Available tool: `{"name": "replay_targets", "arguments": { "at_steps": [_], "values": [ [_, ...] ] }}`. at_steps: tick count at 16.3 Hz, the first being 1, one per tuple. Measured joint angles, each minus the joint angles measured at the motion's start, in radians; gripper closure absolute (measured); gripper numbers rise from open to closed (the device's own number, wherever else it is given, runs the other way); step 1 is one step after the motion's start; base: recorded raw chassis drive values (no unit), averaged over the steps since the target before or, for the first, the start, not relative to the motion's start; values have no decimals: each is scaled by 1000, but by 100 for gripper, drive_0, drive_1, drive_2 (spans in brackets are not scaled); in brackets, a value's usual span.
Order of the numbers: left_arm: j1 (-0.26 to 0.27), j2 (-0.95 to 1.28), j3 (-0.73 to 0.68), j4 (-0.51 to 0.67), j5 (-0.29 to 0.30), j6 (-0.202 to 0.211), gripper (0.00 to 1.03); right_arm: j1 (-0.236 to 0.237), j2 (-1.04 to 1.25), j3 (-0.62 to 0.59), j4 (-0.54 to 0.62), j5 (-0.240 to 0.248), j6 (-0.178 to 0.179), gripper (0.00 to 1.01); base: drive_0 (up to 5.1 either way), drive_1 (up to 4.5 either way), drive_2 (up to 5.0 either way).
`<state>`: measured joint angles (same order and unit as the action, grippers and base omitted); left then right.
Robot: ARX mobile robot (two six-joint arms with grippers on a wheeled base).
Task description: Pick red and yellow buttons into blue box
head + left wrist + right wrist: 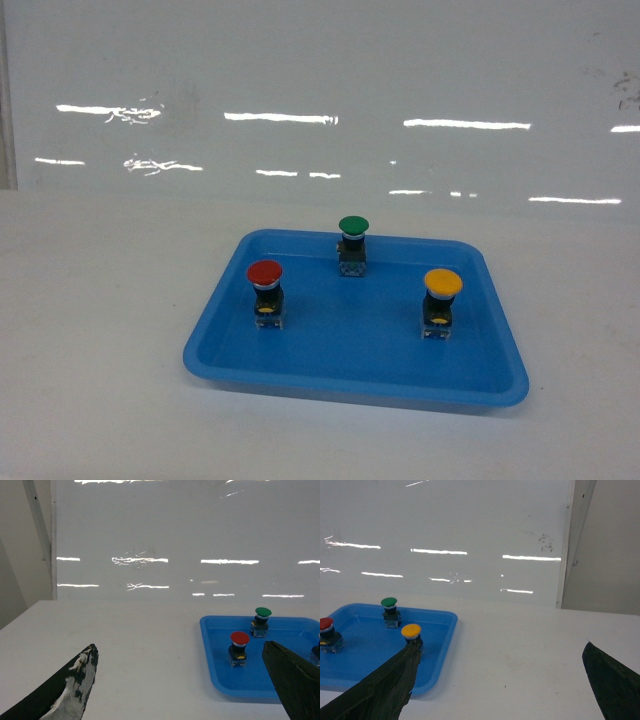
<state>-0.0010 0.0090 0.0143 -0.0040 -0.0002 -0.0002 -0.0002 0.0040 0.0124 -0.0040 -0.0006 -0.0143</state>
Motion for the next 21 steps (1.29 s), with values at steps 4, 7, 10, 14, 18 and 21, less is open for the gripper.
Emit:
{"name": "replay_targets", "arguments": {
  "at_steps": [4,7,10,14,18,21],
  "values": [
    [0,0,0,0,0,0,5,0,0,0,0,0,0,3,0,0,0],
    [0,0,0,0,0,0,5,0,0,0,0,0,0,3,0,0,0],
    [0,0,0,0,0,0,5,0,0,0,0,0,0,3,0,0,0],
    [0,0,0,0,0,0,5,0,0,0,0,0,0,3,0,0,0],
    [-1,35,0,63,9,-1,5,0,12,0,26,-7,0,3,0,0,0],
    [29,346,15,359,42,8,5,-26,338,17,333,-30,19,3,0,0,0]
  ]
}}
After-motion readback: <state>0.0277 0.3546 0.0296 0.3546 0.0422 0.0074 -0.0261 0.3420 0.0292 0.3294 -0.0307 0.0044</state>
